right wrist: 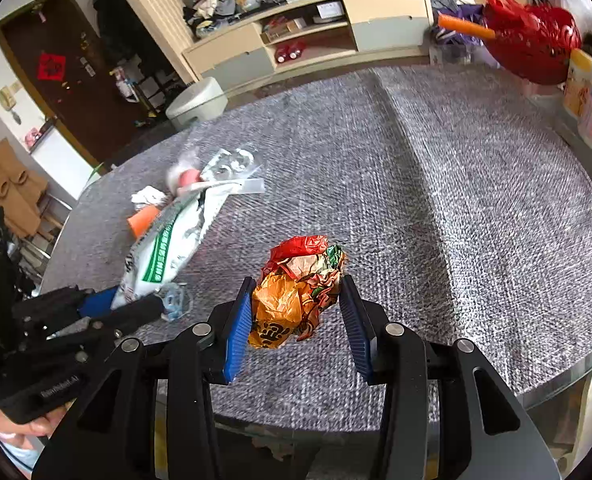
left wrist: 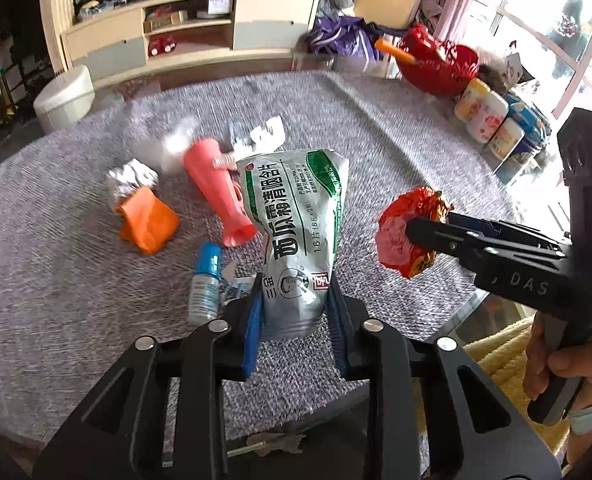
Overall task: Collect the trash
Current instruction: 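Carry the packet and wrapper into the black bin and open both grippers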
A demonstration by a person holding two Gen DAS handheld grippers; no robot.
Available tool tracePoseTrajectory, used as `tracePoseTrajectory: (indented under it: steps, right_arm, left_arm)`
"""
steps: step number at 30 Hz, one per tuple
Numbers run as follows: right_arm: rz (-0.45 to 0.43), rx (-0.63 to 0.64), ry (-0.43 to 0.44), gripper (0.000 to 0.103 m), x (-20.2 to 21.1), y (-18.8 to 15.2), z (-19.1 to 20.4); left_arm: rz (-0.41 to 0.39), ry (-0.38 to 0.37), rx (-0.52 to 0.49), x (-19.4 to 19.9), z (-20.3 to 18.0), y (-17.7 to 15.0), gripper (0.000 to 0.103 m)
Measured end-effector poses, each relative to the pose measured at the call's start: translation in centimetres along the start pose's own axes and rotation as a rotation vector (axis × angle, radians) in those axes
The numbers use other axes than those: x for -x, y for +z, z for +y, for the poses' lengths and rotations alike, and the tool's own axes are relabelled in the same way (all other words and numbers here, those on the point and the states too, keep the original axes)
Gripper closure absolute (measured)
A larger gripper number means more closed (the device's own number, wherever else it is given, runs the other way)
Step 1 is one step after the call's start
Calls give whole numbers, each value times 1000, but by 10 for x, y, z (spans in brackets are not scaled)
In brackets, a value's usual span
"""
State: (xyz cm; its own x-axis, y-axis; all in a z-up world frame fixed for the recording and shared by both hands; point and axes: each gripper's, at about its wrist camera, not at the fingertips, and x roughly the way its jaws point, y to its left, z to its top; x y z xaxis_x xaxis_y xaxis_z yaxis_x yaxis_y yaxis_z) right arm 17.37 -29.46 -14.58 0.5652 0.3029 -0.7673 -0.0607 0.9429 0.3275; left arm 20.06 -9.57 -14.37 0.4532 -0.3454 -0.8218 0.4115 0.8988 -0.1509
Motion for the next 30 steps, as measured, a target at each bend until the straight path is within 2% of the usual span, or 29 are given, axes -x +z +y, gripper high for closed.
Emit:
tracePoseTrajectory:
  steps: [7, 14, 21, 30]
  right_arm:
    - [-58, 32, 17, 59, 34, -3, 16]
    - [-100, 69, 38, 59, 66, -19, 34]
    - [-94, 111, 56, 59, 80, -52, 51]
    - [-17, 152, 46, 59, 70, -105, 67]
  left_arm:
    - [-94, 16, 4, 53, -8, -3, 79]
    - [-175, 40, 22, 112, -9, -31, 79]
    - [-162, 51, 36, 131, -14, -77, 79]
    - [-96, 44, 70, 121, -16, -143, 79]
